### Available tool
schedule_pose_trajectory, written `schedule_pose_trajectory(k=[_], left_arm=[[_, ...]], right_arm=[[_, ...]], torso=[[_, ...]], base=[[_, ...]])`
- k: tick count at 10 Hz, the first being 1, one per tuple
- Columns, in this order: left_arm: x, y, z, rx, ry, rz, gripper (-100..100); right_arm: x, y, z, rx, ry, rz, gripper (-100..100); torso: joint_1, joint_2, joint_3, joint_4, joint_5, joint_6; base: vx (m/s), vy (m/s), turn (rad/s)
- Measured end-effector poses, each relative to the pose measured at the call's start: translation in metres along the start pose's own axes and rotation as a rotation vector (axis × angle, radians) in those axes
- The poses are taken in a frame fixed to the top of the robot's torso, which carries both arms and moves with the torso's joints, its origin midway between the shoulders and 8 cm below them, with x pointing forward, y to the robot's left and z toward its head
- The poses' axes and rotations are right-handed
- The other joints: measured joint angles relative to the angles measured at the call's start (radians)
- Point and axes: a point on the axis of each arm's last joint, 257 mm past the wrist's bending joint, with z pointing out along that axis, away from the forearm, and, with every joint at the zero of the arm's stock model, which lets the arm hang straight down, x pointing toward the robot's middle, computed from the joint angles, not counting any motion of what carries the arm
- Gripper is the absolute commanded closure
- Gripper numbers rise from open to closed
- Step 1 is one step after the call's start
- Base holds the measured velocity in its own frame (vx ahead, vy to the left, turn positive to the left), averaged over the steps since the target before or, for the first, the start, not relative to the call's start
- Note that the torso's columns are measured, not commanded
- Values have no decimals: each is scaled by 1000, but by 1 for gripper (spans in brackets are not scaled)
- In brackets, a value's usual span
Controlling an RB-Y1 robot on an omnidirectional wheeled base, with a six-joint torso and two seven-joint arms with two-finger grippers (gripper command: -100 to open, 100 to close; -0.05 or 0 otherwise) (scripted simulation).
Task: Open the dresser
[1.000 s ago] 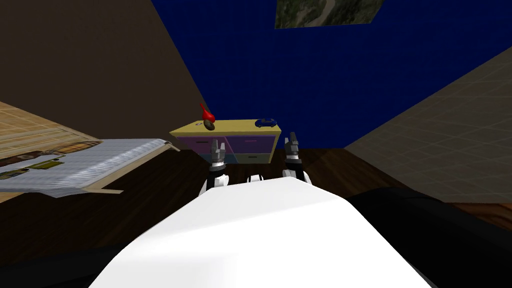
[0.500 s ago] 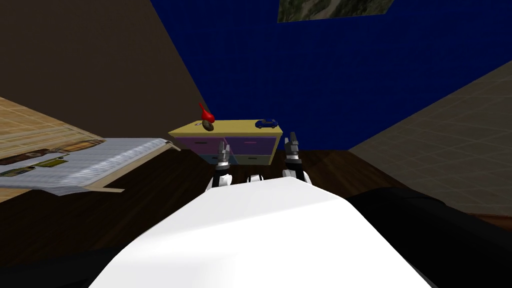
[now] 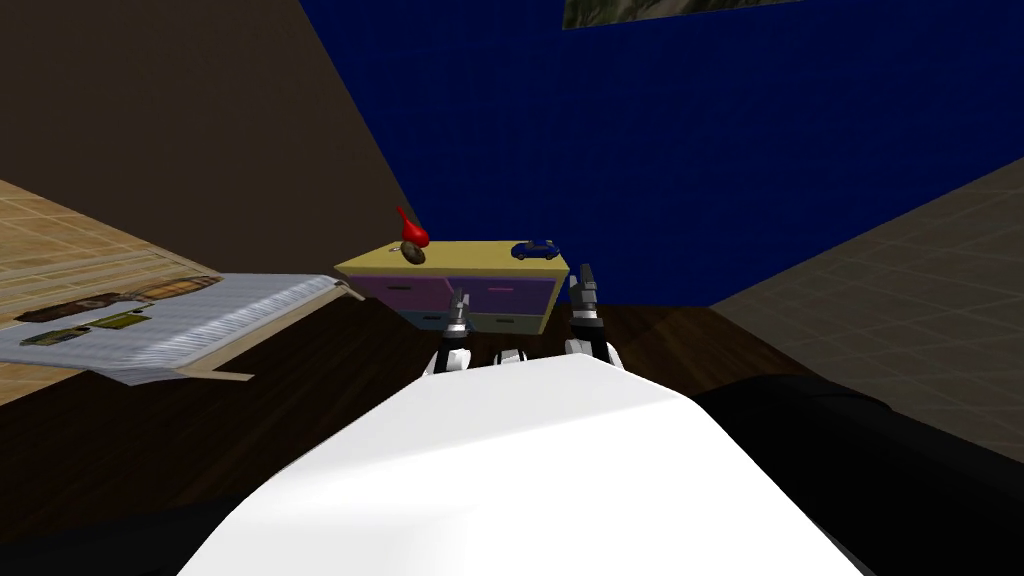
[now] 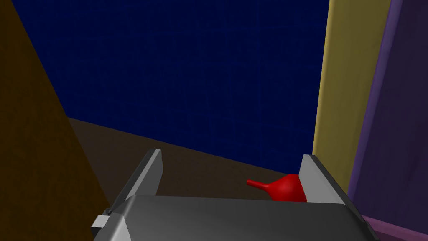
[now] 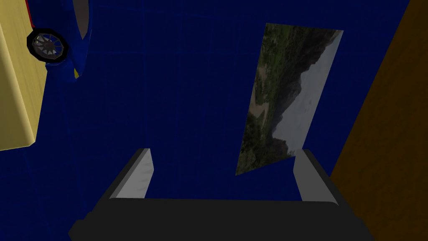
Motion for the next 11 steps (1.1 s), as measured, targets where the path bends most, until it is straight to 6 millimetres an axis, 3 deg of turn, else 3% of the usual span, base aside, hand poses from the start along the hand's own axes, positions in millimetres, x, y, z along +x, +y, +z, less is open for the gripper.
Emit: schedule_pose_trajectory(k=[5,9,11], left_arm=[[20,41,-5,-76,40,-16,-100],[48,88,-17,-168,97,-28,-100],[57,113,-32,-224,125,-24,-100]], right_arm=[[0,0,0,0,0,0,0],[0,0,0,0,0,0,0],[0,0,0,0,0,0,0]], torso=[[-3,-3,-2,-1,-1,0],[-1,0,0,0,0,0],[-1,-1,-1,0,0,0]], base=[[74,-41,53],[103,-66,64],[107,-44,57]])
